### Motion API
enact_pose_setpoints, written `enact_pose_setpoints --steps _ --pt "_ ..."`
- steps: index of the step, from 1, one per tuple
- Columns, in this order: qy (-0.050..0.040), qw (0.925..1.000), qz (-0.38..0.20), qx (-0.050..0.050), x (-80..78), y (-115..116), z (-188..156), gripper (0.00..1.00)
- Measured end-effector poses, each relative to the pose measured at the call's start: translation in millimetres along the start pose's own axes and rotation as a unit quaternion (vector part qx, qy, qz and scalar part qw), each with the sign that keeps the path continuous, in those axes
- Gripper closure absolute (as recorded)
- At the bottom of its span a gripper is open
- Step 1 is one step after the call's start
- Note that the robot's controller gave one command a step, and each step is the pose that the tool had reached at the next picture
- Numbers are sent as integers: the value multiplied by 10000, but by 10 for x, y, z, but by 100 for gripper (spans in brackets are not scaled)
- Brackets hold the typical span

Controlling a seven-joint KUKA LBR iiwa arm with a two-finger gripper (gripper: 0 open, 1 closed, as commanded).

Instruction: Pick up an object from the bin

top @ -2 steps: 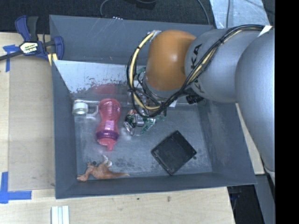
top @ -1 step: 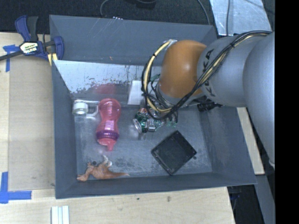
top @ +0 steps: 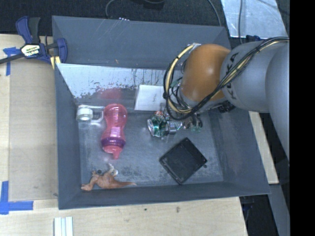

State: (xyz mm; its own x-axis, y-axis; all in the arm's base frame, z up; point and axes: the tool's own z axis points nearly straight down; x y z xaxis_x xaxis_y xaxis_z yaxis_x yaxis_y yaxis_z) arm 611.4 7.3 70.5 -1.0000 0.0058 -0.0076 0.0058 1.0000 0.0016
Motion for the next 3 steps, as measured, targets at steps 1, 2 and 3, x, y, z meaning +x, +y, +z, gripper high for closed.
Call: enact_pose_setpoints --steps 1,2,3 --pt "0 10000 1 -1 0 0 0 100" --pt "35 10000 17 -1 -32 -36 -452 100" --pt "-30 10000 4 2 -69 -54 -1004 100"
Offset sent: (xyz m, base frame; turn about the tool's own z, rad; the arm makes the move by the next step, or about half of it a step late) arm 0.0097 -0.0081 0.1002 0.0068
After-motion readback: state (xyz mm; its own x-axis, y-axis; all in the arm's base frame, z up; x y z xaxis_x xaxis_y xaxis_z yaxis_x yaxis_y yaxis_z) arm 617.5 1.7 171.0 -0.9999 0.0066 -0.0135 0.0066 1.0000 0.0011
